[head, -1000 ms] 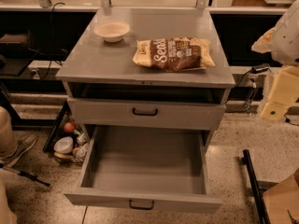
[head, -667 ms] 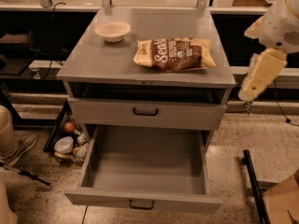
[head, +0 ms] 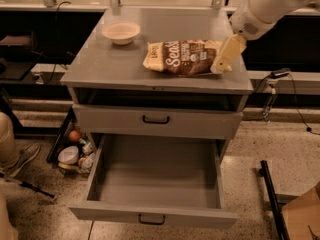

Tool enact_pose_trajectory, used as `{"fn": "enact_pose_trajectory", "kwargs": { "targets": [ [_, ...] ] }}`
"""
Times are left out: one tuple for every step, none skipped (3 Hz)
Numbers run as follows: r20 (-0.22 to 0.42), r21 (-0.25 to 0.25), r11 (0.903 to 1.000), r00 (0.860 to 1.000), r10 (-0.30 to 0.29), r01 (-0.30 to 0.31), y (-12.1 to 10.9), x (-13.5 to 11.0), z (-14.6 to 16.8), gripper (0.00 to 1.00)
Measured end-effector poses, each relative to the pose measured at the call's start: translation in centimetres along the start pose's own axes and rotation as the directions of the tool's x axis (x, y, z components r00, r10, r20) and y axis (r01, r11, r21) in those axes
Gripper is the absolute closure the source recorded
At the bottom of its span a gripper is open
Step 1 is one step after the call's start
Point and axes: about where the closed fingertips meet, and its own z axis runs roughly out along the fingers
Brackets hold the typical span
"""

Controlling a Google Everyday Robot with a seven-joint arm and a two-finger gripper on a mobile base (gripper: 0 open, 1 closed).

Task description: Place brown chip bag into middle drawer

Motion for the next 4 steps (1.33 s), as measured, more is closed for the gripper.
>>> {"fn": "enact_pose_trajectory", "kwargs": {
  "targets": [
    [-0.036,0.001,1.0,0.999,0.01,-0.01,-2.2,-2.7,8.3,0.0],
    [-0.066,-0.019,0.9998,0.998,0.004,-0.006,-2.4,-3.8,12.4,0.0],
    [-0.079,-0.031,0.9995,0.997,0.003,-0.006,-2.3,-4.5,14.3,0.17],
    [-0.063,-0.038,0.9991,0.998,0.016,-0.019,-2.3,-4.6,14.2,0.4]
  ]
}}
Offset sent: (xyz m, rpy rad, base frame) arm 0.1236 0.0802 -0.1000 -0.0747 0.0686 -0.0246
